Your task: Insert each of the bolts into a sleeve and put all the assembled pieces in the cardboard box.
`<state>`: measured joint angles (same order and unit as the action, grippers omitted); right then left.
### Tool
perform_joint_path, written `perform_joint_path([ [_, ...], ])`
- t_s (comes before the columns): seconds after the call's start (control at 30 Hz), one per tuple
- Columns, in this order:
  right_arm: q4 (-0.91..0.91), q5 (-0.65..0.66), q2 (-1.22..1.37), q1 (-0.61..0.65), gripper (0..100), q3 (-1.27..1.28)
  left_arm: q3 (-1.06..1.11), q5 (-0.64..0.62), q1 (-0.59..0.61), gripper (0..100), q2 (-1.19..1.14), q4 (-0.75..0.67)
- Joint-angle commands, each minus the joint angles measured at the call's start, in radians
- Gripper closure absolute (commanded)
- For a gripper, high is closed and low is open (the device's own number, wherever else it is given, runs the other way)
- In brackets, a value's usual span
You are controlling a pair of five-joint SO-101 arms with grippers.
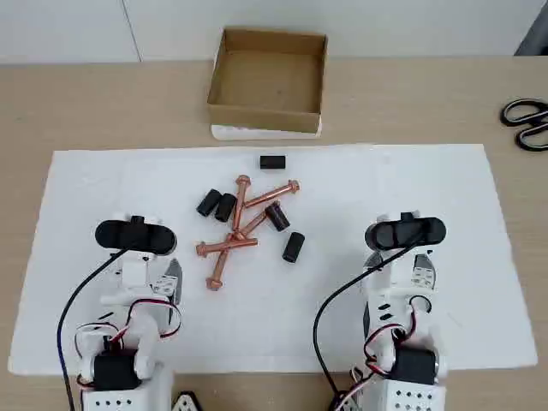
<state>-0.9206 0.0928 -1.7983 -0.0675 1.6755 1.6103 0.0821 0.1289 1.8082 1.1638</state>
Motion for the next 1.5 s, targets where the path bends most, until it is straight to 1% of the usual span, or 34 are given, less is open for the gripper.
perform_joint_path([
  [0.0,-0.002,0.002,-0.01,-0.005,76.4,0.008,-0.002,0.002,-0.003,85,0.011,-0.015],
  [1.3,-0.002,0.002,-0.01,-0.005,76.4,0.008,-0.002,0.002,-0.003,85,0.011,-0.015],
  [1.47,-0.002,0.002,-0.01,-0.005,76.4,0.008,-0.002,0.003,-0.026,85,0.011,-0.021],
])
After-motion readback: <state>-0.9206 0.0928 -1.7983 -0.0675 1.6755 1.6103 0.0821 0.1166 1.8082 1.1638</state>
